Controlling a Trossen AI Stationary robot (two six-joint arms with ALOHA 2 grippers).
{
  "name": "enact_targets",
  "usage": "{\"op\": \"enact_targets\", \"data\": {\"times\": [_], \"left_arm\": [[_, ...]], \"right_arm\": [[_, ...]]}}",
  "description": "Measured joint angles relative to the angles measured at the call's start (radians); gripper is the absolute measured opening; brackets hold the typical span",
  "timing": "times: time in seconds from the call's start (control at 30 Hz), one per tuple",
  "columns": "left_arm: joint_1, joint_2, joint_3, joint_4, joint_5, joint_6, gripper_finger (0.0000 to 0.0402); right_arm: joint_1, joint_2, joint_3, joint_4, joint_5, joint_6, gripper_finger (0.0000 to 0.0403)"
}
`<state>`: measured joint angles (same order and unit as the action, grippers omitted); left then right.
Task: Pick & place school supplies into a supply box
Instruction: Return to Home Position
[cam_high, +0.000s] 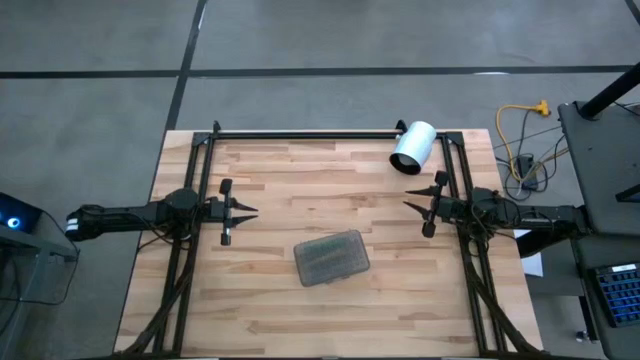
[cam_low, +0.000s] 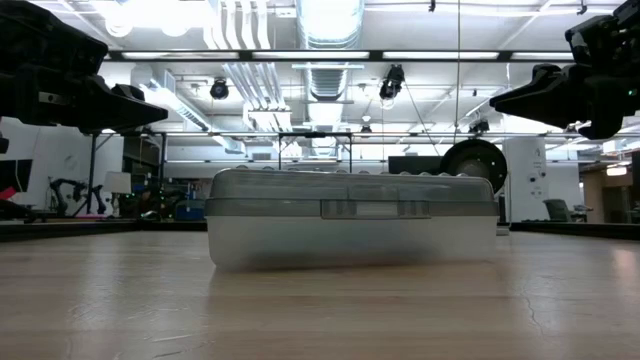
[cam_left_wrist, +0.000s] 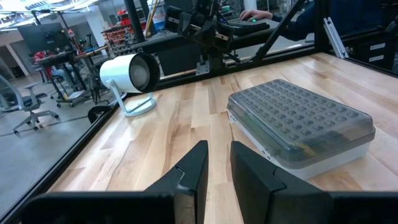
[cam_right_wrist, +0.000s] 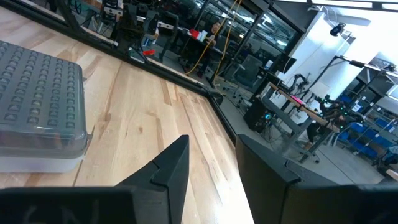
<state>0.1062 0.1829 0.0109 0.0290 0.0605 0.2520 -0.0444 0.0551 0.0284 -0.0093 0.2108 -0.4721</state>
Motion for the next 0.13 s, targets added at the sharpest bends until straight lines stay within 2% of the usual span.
{"op": "enact_targets", "data": {"times": [0.13], "left_arm": [[0.0,0.0,0.0,0.0,0.0,0.0,0.0054]], "right_arm": [[0.0,0.0,0.0,0.0,0.0,0.0,0.0119]]}}
